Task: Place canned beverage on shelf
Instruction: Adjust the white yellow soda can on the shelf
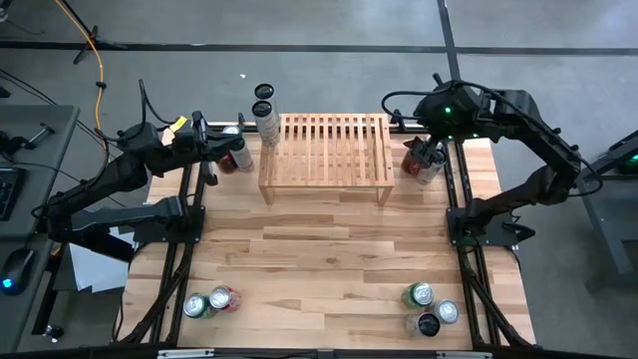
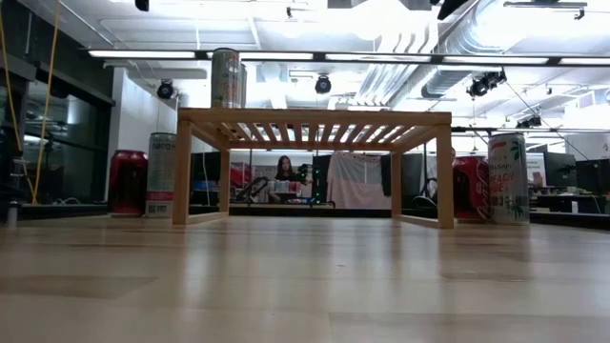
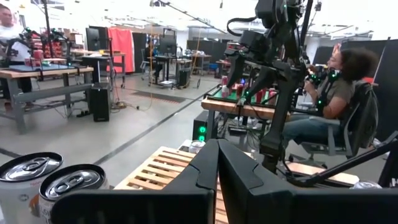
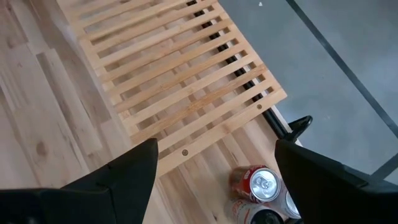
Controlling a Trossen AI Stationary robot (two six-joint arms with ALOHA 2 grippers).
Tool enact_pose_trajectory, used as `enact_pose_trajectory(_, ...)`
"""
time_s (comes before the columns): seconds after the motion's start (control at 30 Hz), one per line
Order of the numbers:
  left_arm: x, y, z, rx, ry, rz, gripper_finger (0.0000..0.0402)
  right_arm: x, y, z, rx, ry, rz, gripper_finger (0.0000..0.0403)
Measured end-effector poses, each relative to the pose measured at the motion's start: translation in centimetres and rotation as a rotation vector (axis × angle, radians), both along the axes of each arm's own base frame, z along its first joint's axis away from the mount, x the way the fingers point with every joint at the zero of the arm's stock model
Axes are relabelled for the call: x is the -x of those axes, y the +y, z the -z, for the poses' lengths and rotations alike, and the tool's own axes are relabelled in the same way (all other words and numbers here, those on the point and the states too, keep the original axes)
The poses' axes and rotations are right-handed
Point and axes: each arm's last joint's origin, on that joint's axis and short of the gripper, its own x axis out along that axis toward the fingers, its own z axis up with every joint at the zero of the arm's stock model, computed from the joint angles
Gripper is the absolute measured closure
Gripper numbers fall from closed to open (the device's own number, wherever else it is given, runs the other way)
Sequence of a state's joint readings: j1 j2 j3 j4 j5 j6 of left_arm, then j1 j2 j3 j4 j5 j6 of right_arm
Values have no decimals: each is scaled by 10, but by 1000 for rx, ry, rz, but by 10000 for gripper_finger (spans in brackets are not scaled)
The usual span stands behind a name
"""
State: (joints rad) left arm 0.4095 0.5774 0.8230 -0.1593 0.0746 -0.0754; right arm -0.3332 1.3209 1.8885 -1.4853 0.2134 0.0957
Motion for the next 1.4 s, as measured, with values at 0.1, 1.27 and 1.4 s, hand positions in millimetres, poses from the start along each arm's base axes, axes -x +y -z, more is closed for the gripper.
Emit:
enact_pose_trajectory(0.1, 0, 0, 0, 2, 2, -7, 396, 0, 0, 0, 0, -1, 0, 93)
enact_pose_trajectory(1.27, -14, 15, 1, -15, 14, -242, 280, -20, -10, 4, -54, -108, 247, 93)
enact_pose_trajectory(1.4, -34, 32, -4, 74, 67, -285, 226, -29, -14, 10, -18, -61, 250, 93)
